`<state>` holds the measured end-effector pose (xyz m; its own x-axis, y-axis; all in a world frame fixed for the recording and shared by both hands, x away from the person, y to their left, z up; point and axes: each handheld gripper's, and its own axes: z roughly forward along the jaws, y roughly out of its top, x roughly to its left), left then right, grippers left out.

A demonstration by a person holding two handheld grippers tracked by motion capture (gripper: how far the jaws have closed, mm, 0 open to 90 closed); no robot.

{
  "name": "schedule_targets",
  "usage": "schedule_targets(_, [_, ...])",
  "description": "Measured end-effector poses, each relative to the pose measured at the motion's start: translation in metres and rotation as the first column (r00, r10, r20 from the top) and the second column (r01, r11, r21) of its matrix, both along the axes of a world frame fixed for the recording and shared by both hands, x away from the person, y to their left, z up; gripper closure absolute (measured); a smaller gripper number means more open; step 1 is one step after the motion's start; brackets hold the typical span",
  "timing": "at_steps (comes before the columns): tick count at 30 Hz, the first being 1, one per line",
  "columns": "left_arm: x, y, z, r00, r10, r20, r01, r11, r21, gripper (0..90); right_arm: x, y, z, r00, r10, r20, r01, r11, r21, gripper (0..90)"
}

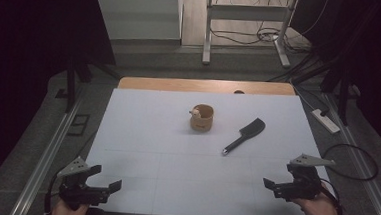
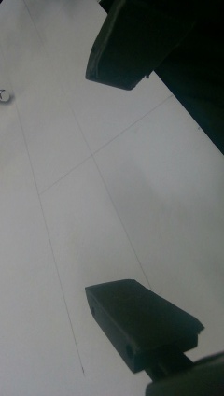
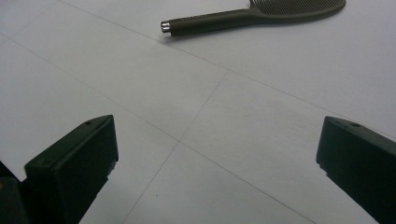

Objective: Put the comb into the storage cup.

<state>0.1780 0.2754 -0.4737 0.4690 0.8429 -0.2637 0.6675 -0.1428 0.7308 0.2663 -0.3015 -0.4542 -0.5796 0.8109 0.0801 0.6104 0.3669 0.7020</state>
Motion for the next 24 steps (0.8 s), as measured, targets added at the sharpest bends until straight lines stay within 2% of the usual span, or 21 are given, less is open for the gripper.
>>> schedule_targets(8, [0.000, 0.000, 0.000, 1.0000, -0.001, -0.002, 0.001, 1.0000, 0.000, 2.4, 0.009, 0.006, 0.003, 1.0000, 0.008, -0.004, -0.008, 1.000, 0.009, 0.0])
schedule_targets(19, [0.001, 0.000, 0.000, 1.0000, 0.000, -0.004, 0.000, 1.0000, -0.001, 2.4, 0.024, 0.017, 0.000, 0.9992, 0.032, -0.024, -0.033, 0.999, -0.021, 0.0])
schedule_targets(24, [0.001, 0.000, 0.000, 1.0000, 0.000, -0.004, 0.000, 1.0000, -0.001, 2.4, 0.028, 0.021, -0.001, 0.9984, 0.040, -0.038, -0.040, 0.999, -0.001, 0.0])
